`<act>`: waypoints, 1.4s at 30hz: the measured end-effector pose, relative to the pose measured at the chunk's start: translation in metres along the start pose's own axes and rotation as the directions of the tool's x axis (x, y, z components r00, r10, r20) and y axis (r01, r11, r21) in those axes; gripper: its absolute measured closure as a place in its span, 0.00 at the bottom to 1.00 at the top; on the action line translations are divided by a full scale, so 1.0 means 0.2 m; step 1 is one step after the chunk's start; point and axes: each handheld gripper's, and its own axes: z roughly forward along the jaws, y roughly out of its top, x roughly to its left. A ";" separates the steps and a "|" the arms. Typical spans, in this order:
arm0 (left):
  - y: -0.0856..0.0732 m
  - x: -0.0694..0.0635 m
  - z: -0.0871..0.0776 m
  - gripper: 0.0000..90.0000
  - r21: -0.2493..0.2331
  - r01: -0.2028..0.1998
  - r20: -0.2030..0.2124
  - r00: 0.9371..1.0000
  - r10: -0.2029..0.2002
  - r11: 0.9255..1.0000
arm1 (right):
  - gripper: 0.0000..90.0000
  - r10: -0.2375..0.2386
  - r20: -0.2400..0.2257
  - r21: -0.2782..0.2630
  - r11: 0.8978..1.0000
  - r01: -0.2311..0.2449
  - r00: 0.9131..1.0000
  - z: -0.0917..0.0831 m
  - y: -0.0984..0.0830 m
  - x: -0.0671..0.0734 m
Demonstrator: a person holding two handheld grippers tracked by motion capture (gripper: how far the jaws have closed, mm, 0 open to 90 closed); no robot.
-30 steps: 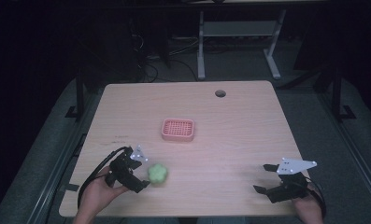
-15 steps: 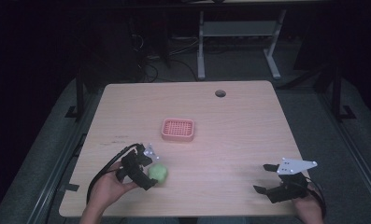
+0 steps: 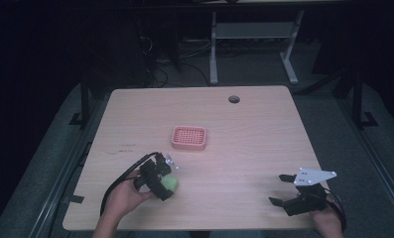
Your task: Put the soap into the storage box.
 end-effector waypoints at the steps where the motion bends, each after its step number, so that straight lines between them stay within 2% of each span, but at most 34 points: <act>1: 0.01 0.00 0.01 0.18 0.010 0.001 0.004 1.000 -0.001 1.000 | 0.15 0.000 -0.001 0.002 1.000 0.000 1.000 0.00 0.00 0.00; 4: 0.01 0.00 0.02 0.18 0.017 -0.002 0.002 1.000 0.002 1.000 | 0.15 0.002 -0.002 0.002 1.000 -0.002 1.000 0.00 0.00 0.00; 6: 0.02 0.00 0.03 0.24 0.024 -0.006 0.017 1.000 0.006 1.000 | 0.15 0.002 -0.001 0.000 1.000 -0.002 1.000 0.00 0.00 0.00; 10: 0.03 0.00 0.03 0.24 0.023 0.007 0.017 1.000 -0.008 1.000 | 0.15 0.000 -0.001 0.001 1.000 0.000 1.000 0.00 0.00 0.00; 19: 0.05 0.00 0.06 0.25 0.041 0.002 0.004 1.000 -0.003 0.999 | 0.15 -0.004 -0.003 0.000 1.000 0.004 1.000 0.00 0.00 0.00; 30: 0.05 0.01 0.10 0.26 0.055 0.030 0.025 0.999 -0.032 0.998 | 0.15 -0.007 -0.004 -0.002 1.000 0.007 1.000 0.00 0.00 0.01; 42: 0.05 0.01 0.11 0.27 0.049 0.030 0.028 0.999 -0.031 0.998 | 0.15 -0.014 -0.004 -0.002 1.000 0.014 1.000 0.00 0.00 0.01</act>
